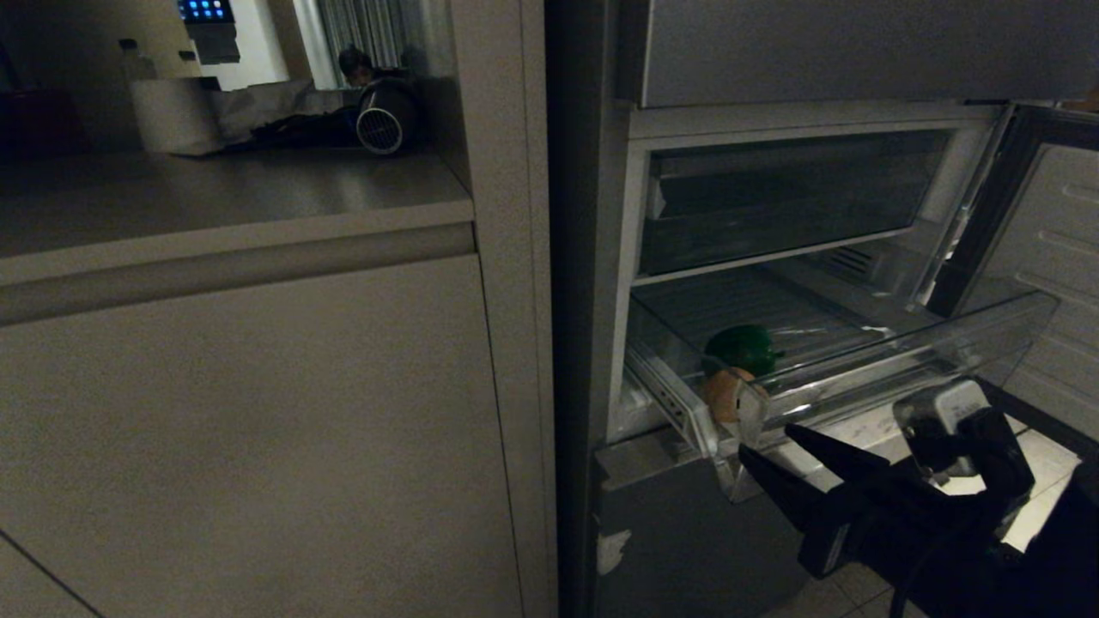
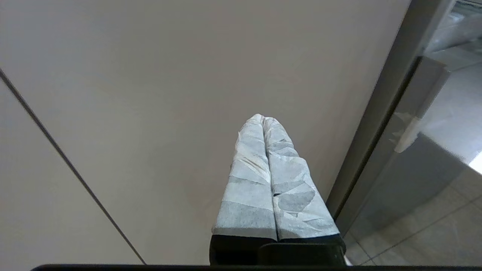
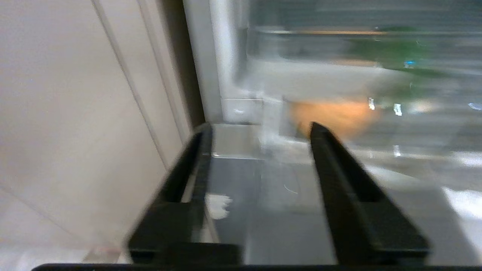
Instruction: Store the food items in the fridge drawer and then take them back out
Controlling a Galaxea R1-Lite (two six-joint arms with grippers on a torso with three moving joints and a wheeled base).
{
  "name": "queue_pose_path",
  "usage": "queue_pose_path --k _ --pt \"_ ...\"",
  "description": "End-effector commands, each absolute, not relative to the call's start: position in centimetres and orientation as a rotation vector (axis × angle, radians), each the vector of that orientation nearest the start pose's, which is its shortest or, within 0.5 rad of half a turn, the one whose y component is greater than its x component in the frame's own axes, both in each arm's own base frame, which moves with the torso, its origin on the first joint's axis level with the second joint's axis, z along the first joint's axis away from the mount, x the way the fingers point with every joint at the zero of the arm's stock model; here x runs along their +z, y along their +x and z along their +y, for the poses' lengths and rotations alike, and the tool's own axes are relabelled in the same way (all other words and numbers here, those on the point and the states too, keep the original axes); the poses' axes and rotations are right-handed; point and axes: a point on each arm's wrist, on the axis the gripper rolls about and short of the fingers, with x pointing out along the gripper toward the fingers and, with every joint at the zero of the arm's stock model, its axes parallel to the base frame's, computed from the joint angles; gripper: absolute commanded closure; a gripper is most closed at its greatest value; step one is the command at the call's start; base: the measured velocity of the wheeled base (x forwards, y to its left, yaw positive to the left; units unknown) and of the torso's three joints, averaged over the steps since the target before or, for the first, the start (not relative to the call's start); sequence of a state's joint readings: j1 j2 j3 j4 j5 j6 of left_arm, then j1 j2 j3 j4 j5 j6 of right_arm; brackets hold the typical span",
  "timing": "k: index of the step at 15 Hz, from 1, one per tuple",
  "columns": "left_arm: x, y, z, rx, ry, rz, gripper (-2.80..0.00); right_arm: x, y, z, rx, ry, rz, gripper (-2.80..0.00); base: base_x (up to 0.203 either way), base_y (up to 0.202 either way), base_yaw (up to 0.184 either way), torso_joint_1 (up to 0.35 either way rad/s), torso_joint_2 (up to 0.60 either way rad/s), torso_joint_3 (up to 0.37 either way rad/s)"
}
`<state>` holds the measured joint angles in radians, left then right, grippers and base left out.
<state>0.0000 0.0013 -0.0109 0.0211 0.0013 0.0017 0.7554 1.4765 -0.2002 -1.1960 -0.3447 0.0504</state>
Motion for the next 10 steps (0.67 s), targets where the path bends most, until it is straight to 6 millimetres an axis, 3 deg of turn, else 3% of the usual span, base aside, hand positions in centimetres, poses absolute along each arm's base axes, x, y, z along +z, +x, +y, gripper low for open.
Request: queue_pose_path --k 1,6,8,9,10 --pt "7.6 -2.4 0.0 0.002 0.002 0.012 0.0 14.9 12.7 11.1 0.414 0.029 0.043 -2.8 0.0 0.0 0.0 0.0 0.0 0.0" --pt "7.6 -2.4 0.0 0.002 0.002 0.012 0.0 14.9 9.5 8.1 0.413 0.057 -0.015 -2.8 0.0 0.0 0.0 0.0 0.0 0.0" --pt "7.6 -2.4 0.0 0.002 0.002 0.012 0.0 15.1 9.2 7.7 0.407 0.064 -0.035 -2.8 0.0 0.0 0.0 0.0 0.0 0.0" --pt "7.6 -2.3 0.0 0.002 0.002 0.013 0.0 15.8 9.2 7.6 0.396 0.064 -0.043 -1.15 0.0 0.0 0.0 0.0 0.0 0.0" --pt "7.6 -2.4 0.0 0.002 0.002 0.012 0.0 17.4 9.3 7.5 0.388 0.074 -0.065 0.0 0.0 0.0 0.0 0.0 0.0 0.0"
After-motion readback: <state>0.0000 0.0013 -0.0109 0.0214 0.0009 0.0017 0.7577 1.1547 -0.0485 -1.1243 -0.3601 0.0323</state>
